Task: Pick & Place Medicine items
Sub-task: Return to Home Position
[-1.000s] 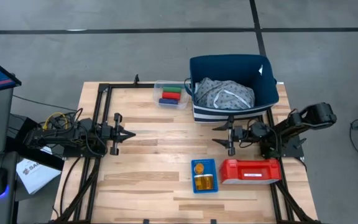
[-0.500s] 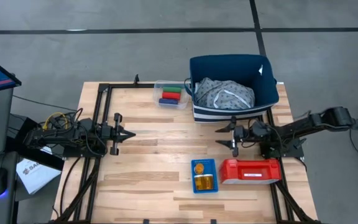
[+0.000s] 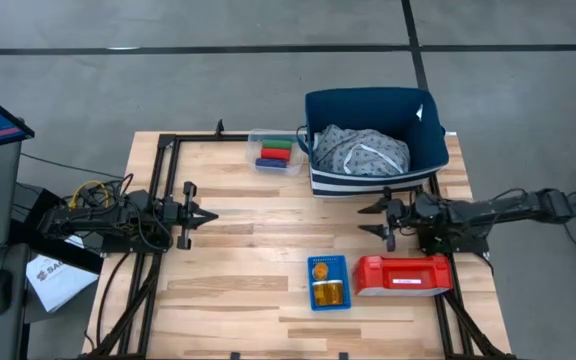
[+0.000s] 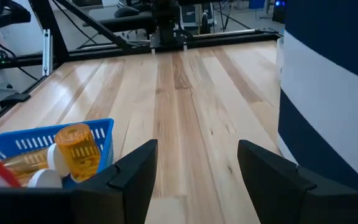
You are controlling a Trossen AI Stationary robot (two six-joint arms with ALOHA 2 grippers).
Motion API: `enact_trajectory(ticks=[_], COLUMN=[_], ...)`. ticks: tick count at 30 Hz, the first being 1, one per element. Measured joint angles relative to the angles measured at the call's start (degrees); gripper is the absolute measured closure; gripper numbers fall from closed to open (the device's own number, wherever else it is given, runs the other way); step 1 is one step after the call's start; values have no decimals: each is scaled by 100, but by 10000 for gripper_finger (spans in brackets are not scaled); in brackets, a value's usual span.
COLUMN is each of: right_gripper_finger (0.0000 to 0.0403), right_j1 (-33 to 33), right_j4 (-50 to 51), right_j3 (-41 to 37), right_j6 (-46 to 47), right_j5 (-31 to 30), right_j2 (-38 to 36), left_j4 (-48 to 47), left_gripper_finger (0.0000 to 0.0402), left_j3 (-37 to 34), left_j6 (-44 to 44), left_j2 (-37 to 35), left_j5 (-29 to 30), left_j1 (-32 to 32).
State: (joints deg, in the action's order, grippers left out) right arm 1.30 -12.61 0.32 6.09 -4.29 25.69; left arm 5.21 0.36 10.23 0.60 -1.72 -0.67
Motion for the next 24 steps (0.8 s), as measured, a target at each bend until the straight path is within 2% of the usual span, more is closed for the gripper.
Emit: enact_trajectory(ticks=[4,7,15,24], right_gripper_finger=[184,184,184,184], right_j1=[0,-68,-307,-118], right_j4=[1042,1138,1147,773], right_j3=[0,0,-2,-2], right_j6=[87,15,-933,-413], right_j5=[0,153,152,138], right_j2=[-932,-1446,-2527,-2555], left_j4=[0,-2,0,49], left_gripper_finger=[402,402,402,402], left_j3=[0,0,0,0], left_j6=[1,-1,-1,-1], left_j2=[0,-2,-2,58], left_j5=[0,0,0,0], left_j1=[0,0,0,0])
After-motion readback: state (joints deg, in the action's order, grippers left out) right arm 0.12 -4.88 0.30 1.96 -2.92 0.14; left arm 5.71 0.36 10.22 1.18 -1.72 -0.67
